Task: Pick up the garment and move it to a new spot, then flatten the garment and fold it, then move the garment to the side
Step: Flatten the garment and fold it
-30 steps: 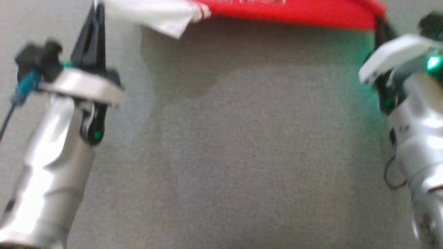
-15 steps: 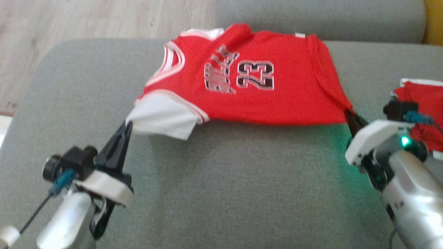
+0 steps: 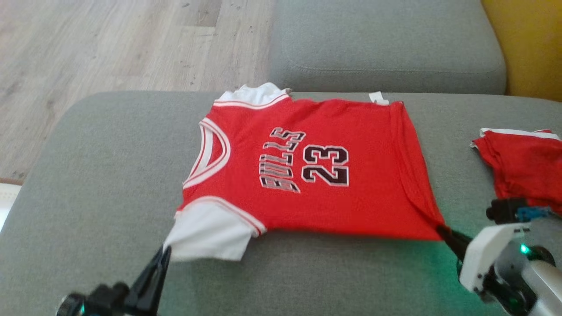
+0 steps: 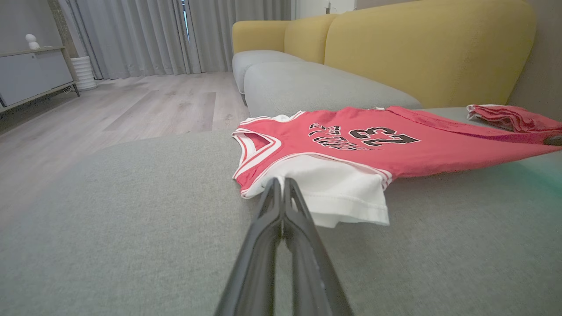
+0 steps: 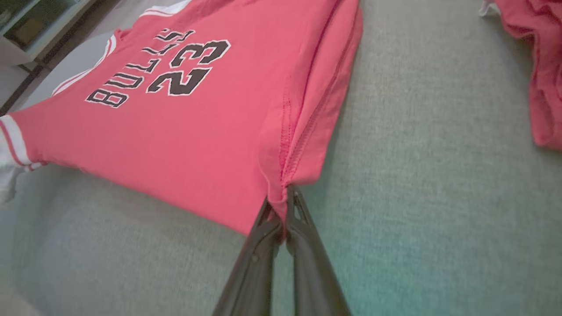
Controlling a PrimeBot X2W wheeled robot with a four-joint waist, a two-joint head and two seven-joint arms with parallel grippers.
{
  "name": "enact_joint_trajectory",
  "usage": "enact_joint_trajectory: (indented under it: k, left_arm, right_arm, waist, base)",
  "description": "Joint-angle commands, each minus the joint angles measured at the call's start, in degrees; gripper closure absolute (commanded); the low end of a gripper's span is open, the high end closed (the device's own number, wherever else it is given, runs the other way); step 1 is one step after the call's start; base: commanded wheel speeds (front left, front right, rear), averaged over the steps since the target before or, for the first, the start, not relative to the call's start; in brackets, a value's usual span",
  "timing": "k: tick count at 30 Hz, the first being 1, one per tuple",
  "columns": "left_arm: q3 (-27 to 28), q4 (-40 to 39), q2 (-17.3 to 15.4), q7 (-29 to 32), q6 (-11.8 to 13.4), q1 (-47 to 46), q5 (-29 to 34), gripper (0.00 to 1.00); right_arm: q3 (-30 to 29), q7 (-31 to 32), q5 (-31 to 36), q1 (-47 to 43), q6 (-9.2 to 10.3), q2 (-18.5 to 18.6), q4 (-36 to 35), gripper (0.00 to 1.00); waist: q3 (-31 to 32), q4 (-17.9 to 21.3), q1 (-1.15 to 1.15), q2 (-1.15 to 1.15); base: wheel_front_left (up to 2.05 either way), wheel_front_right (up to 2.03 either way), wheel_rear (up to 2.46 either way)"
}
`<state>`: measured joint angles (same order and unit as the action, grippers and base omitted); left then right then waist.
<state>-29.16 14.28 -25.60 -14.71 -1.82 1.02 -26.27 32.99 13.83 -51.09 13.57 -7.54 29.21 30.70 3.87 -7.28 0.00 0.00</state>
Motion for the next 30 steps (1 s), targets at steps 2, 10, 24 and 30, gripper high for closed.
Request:
enact_joint_trajectory:
  k: [2, 10, 24, 30]
  left_arm:
    - [3.03, -3.6, -2.33, -0.29, 1.29, 0.13, 0.95, 1.0]
    - [3.26, -10.1, -3.75, -0.18, 4.41, 6.3, 1.32, 1.0]
    - [2.97, -10.0, -6.13, 3.9, 1.95, -7.09, 4.39, 1.0]
    - [2.39, -6.45, -6.32, 5.49, -0.39, -13.75, 5.0, 1.0]
  right_arm:
    - [0.38, 2.46, -1.63, -1.55, 0.05, 3.97, -4.6, 1.0]
    - [-5.57, 7.29, -2.93, -8.51, 0.05, 7.69, -15.66, 1.0]
    - [-17.95, 14.03, 9.94, -2.64, 0.05, -1.72, -19.29, 1.0]
    - [-20.76, 17.55, 16.14, 2.05, 0.05, -5.57, -17.66, 1.0]
  waist:
    - [0.39, 0.28, 0.0, 0.0]
    - [0.62, 0.7, 0.0, 0.0]
    - [-4.25, 1.98, 0.0, 0.0]
    - [-7.6, 2.92, 0.0, 0.0]
  base:
    - [0.0, 0.0, 0.0]
    - [0.0, 0.0, 0.0]
    - [0.0, 0.0, 0.0]
    - [0.0, 0.0, 0.0]
